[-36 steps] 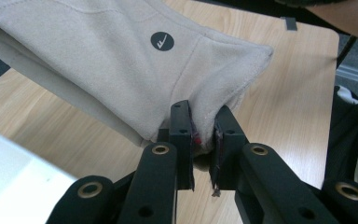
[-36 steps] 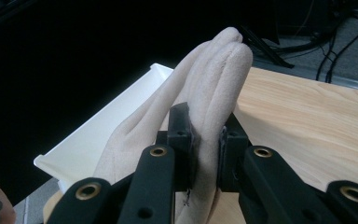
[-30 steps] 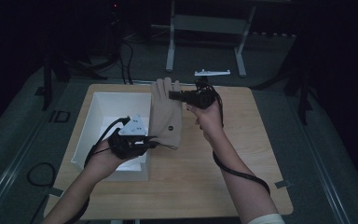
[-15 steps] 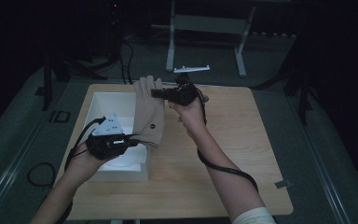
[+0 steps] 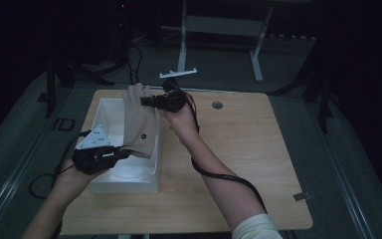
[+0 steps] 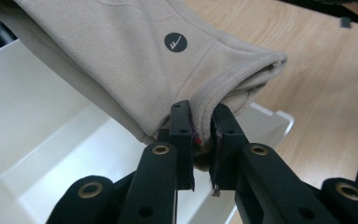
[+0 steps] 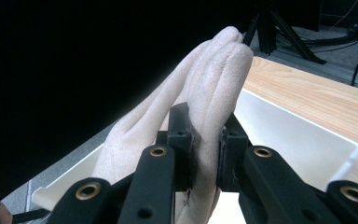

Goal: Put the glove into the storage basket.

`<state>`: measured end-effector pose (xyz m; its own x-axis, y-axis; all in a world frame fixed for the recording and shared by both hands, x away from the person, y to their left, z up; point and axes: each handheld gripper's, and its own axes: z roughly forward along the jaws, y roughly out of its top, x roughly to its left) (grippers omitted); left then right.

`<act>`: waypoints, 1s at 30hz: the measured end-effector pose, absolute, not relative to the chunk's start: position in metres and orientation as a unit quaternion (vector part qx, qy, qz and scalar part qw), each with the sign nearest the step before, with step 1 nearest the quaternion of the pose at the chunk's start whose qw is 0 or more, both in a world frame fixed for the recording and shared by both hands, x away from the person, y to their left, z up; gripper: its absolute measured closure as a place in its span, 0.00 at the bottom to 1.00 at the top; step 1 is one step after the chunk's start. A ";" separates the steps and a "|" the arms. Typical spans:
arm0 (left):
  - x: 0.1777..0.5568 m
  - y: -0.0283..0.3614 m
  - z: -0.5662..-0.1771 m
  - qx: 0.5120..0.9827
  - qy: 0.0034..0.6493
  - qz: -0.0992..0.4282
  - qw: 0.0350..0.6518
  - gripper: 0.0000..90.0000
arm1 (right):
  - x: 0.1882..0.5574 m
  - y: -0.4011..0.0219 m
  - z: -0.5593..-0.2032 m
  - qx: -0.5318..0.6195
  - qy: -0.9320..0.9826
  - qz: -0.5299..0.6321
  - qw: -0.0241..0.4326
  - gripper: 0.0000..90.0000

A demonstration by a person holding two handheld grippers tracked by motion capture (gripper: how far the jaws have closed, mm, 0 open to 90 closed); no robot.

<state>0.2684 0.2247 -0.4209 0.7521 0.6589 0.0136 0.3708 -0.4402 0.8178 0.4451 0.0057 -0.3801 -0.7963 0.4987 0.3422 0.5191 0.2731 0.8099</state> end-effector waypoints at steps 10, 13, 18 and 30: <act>0.264 0.239 -0.446 0.830 0.345 0.164 0.405 0.91 | 0.449 0.038 -0.407 -0.319 -0.810 -0.491 0.029 0.88; 0.263 0.237 -0.454 0.833 0.349 0.168 0.396 0.91 | 0.452 0.042 -0.418 -0.324 -0.814 -0.481 0.033 0.88; 0.262 0.228 -0.466 0.836 0.364 0.177 0.371 0.91 | 0.457 0.048 -0.436 -0.330 -0.824 -0.460 0.036 0.88; 0.264 0.226 -0.495 0.816 0.407 0.169 0.373 0.91 | 0.462 0.060 -0.454 -0.323 -0.851 -0.413 0.030 0.88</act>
